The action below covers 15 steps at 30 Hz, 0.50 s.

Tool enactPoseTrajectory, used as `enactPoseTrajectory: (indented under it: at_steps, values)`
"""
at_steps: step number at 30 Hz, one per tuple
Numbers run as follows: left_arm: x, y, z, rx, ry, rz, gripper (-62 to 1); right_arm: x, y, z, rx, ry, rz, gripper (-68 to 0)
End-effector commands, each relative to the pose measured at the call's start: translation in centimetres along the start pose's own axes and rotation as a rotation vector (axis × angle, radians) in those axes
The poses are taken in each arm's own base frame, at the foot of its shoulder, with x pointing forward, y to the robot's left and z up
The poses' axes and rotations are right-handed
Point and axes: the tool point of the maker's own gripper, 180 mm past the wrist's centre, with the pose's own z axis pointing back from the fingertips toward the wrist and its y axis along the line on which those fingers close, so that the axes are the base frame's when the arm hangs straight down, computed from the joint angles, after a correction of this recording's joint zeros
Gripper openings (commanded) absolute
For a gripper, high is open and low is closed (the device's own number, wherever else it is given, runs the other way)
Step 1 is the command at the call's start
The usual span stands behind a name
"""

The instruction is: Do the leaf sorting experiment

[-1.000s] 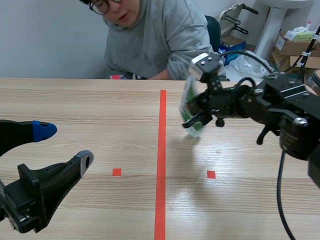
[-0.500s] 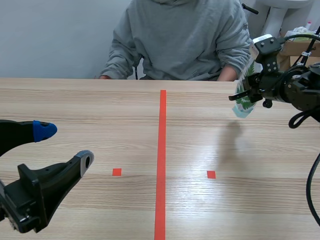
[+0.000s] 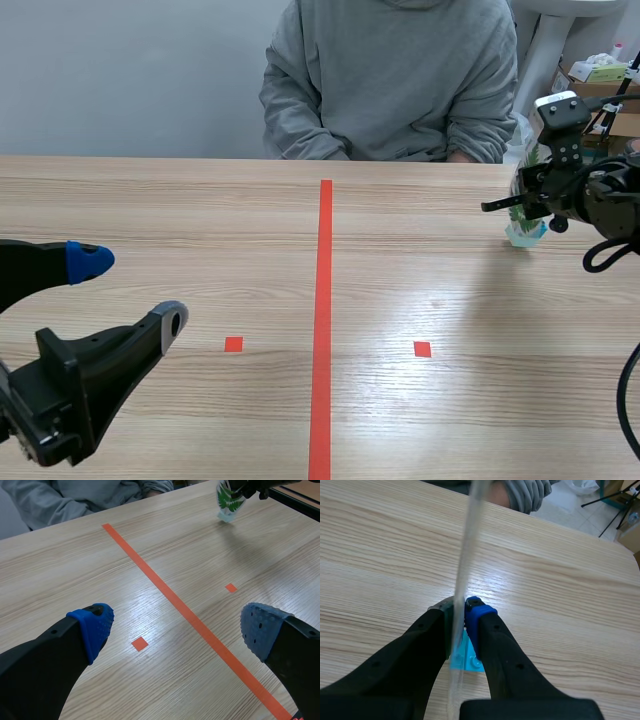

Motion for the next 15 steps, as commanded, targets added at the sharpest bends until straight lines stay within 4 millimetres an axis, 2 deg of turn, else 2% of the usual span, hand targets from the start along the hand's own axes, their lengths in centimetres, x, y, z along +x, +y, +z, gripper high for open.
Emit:
enactPoseTrajectory:
  at_steps: [1,6,11,15]
  values:
    - [0.7,-0.3,0.0,-0.004,-0.029,0.006,-6.7,1.5,-1.0,0.0,-0.023,-0.041,-0.009,-65.8]
    - [0.7,-0.3,0.0,-0.004,-0.029,0.006,-6.7,0.0,-0.9,0.3,-0.024,-0.018,-0.012,-65.7]
    - [0.7,-0.3,0.0,-0.004,-0.029,0.006,-6.7,-0.5,-0.7,0.4,-0.021,-0.008,-0.009,-64.2]
    - [0.7,-0.3,0.0,-0.004,-0.029,0.006,-6.7,-0.6,-0.8,0.4,-0.021,-0.001,0.008,-53.4]
